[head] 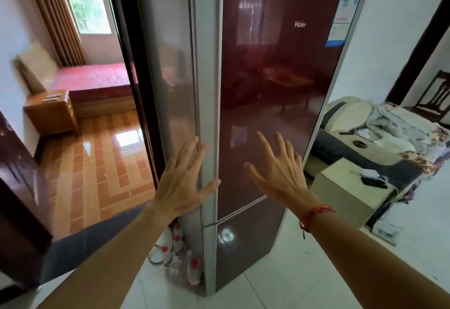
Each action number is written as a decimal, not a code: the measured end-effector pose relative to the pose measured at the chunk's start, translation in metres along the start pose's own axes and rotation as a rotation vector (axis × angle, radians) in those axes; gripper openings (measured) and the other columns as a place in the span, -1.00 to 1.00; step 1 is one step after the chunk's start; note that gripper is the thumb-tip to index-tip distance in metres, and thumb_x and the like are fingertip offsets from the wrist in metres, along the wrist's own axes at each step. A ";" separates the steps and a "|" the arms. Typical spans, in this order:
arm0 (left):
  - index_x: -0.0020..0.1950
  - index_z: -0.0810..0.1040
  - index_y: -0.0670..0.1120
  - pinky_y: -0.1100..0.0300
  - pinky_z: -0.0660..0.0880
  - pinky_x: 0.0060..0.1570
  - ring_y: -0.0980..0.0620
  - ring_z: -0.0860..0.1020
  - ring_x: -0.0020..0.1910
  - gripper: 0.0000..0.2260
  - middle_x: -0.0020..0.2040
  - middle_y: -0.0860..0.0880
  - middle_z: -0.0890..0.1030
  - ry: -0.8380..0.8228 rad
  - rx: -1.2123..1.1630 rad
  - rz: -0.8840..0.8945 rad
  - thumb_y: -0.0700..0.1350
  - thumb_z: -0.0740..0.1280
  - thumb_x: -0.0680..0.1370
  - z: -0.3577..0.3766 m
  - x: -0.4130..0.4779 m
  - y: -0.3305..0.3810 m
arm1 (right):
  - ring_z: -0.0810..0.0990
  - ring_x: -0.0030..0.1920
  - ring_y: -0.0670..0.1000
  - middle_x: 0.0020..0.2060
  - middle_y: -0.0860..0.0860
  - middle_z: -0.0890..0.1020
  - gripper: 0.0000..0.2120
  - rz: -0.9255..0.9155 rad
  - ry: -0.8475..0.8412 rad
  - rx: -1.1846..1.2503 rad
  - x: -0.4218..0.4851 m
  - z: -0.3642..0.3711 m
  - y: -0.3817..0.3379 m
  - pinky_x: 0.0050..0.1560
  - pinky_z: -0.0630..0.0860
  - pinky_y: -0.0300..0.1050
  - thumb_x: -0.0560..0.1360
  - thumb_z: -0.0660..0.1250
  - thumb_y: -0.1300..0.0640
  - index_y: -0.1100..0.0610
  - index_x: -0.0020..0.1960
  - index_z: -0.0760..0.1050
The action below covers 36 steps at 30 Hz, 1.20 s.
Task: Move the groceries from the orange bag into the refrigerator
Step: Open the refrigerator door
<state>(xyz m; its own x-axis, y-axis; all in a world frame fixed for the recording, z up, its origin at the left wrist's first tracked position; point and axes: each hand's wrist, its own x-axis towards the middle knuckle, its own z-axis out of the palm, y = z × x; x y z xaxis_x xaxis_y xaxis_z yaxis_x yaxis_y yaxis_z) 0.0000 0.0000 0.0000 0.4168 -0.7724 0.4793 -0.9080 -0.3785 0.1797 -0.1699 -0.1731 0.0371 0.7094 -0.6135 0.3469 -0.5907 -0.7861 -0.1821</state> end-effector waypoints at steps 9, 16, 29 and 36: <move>0.61 0.06 -0.06 -0.19 0.26 0.46 -0.09 0.01 0.60 -0.20 0.61 -0.07 0.06 0.047 -0.035 -0.073 0.38 0.09 0.50 0.007 0.031 -0.002 | 0.11 0.54 0.24 0.58 0.18 0.08 -0.25 -0.080 0.096 0.038 0.041 0.010 0.006 0.40 0.26 0.26 0.52 0.13 -0.37 -0.13 0.60 0.00; 0.61 0.04 0.05 -0.08 0.23 0.48 0.02 0.05 0.59 -0.28 0.61 0.00 0.10 0.148 -0.240 -0.136 0.29 0.14 0.52 0.000 0.052 0.004 | 0.11 0.55 0.26 0.59 0.20 0.07 -0.23 -0.125 0.110 0.065 0.057 0.014 0.000 0.39 0.27 0.26 0.50 0.14 -0.37 -0.13 0.61 -0.01; 0.56 0.14 0.11 -0.01 0.44 0.34 0.09 0.38 0.42 -0.34 0.50 0.07 0.34 0.442 -0.757 -0.380 0.19 0.31 0.53 -0.018 0.110 0.022 | -0.13 0.59 0.27 0.57 0.22 -0.29 0.08 -0.067 0.059 0.366 0.071 0.034 -0.051 0.46 0.18 0.32 0.43 0.33 -0.34 -0.14 0.56 -0.42; 0.14 0.57 -0.01 0.46 0.45 -0.12 0.20 0.57 0.01 -0.84 0.05 0.05 0.61 0.531 -0.710 -0.420 -0.01 0.30 0.61 -0.027 0.121 0.022 | -0.29 0.58 0.27 0.54 0.25 -0.36 0.15 -0.008 0.027 0.480 0.076 0.046 -0.072 0.51 0.11 0.33 0.42 0.37 -0.35 -0.13 0.54 -0.48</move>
<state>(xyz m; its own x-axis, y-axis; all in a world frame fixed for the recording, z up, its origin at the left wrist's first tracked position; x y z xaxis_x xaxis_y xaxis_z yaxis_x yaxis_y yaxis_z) 0.0295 -0.0886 0.0850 0.7962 -0.2498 0.5511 -0.5773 -0.0405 0.8155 -0.0554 -0.1662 0.0339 0.6996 -0.6097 0.3725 -0.3362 -0.7409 -0.5814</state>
